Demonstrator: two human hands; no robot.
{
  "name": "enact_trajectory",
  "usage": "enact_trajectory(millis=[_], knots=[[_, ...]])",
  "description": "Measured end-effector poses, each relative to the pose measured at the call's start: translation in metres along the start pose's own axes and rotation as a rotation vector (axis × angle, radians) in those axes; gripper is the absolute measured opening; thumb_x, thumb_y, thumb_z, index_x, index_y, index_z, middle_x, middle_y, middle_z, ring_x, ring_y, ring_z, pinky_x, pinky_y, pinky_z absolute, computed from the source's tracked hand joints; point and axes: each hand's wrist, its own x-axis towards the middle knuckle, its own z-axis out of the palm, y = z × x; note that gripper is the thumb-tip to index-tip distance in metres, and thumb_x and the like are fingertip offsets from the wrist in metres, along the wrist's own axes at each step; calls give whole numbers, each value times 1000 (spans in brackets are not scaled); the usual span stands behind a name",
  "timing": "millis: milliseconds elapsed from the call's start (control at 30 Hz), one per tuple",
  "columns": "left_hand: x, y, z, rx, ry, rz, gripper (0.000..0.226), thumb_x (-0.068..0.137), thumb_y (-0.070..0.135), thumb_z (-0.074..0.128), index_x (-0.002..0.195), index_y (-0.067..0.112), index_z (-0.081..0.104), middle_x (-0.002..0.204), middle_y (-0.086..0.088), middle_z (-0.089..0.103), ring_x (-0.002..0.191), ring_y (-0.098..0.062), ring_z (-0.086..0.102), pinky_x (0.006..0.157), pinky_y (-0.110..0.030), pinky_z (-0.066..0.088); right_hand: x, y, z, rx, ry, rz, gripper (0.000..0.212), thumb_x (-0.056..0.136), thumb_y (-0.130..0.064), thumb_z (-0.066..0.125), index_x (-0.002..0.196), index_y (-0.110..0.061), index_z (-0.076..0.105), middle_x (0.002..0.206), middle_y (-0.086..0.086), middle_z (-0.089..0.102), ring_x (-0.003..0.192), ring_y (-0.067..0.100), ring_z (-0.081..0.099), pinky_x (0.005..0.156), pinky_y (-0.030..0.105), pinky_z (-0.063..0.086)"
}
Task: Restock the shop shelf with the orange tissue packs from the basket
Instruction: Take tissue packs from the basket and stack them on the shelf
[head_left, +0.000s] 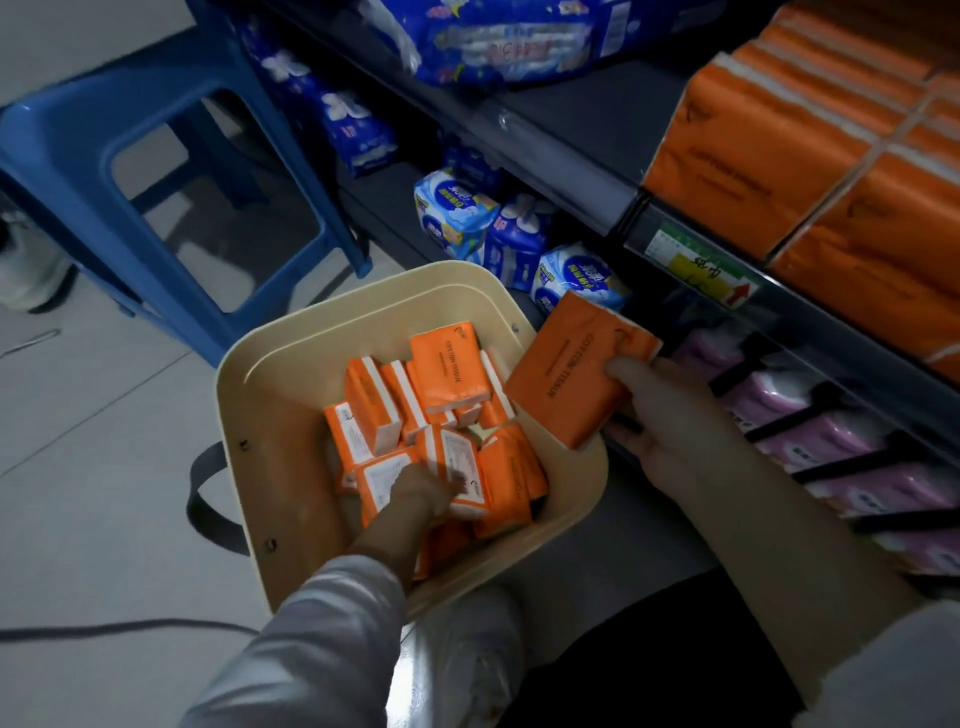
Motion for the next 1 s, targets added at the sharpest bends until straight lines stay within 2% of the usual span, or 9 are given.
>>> enact_trajectory(millis=[133, 300, 400, 500, 600, 700, 767, 900, 1000], knots=[[-5, 6, -18, -128, 34, -16, 50, 84, 27, 70, 125, 3, 54, 122, -18, 60, 109, -30, 60, 86, -36, 53, -2, -1, -2, 2, -6, -27, 14, 90, -10, 53, 87, -22, 60, 86, -2, 67, 78, 9, 62, 61, 25, 47], [-44, 4, -52, -199, 135, 205, 53, 61, 37, 81, 105, 15, 63, 104, -7, 68, 93, -26, 65, 86, -40, 54, -13, -5, -3, 26, -48, -58, 13, 89, -9, 54, 85, -20, 61, 84, -2, 67, 77, 9, 62, 62, 24, 47], [-74, 8, -69, -285, 371, 503, 36, 58, 21, 77, 91, 19, 64, 104, -8, 62, 92, -20, 59, 85, -29, 48, -22, -6, -4, 41, -32, -103, 11, 88, -9, 55, 84, -17, 62, 86, 2, 68, 80, 14, 64, 73, 29, 52], [-116, 17, -83, -356, 629, 827, 45, 71, -6, 70, 100, 28, 63, 111, 4, 47, 106, -4, 46, 94, -26, 43, -31, -9, -10, -15, 94, -247, 11, 86, -11, 54, 79, -15, 62, 85, 6, 66, 82, 20, 62, 79, 36, 50], [-154, 30, -93, -399, 719, 1010, 51, 78, -6, 66, 102, 38, 58, 115, 19, 43, 114, 7, 41, 95, -8, 36, -44, -13, -19, -10, 170, -335, 8, 84, -13, 55, 78, -12, 61, 81, 6, 64, 75, 18, 60, 74, 35, 50], [-185, 48, -93, -343, 797, 1247, 49, 75, -5, 65, 105, 33, 61, 117, 12, 45, 120, -3, 43, 94, -8, 36, -62, -20, -30, 34, 130, -309, 10, 85, -16, 53, 80, -12, 60, 79, 7, 63, 72, 19, 59, 69, 32, 48], [-203, 61, -86, -301, 793, 1375, 48, 73, -4, 63, 108, 29, 60, 121, 3, 44, 121, -7, 43, 93, -10, 39, -76, -26, -41, 152, 74, -288, 10, 88, -14, 53, 80, -13, 58, 74, 5, 60, 67, 17, 59, 65, 30, 48], [-233, 87, -65, -243, 684, 1464, 41, 71, 14, 57, 107, 32, 60, 124, 6, 41, 125, -9, 41, 99, -39, 42, -108, -46, -70, 372, -21, -300, 11, 93, -11, 49, 88, -11, 58, 72, 4, 64, 55, 8, 62, 51, 24, 52], [-259, 106, -45, -248, 586, 1483, 31, 70, 24, 66, 101, 27, 64, 135, -5, 37, 132, -3, 33, 105, -25, 35, -131, -59, -100, 432, -40, -345, 12, 94, -10, 48, 94, -13, 59, 82, 4, 70, 66, 11, 67, 60, 31, 58]])
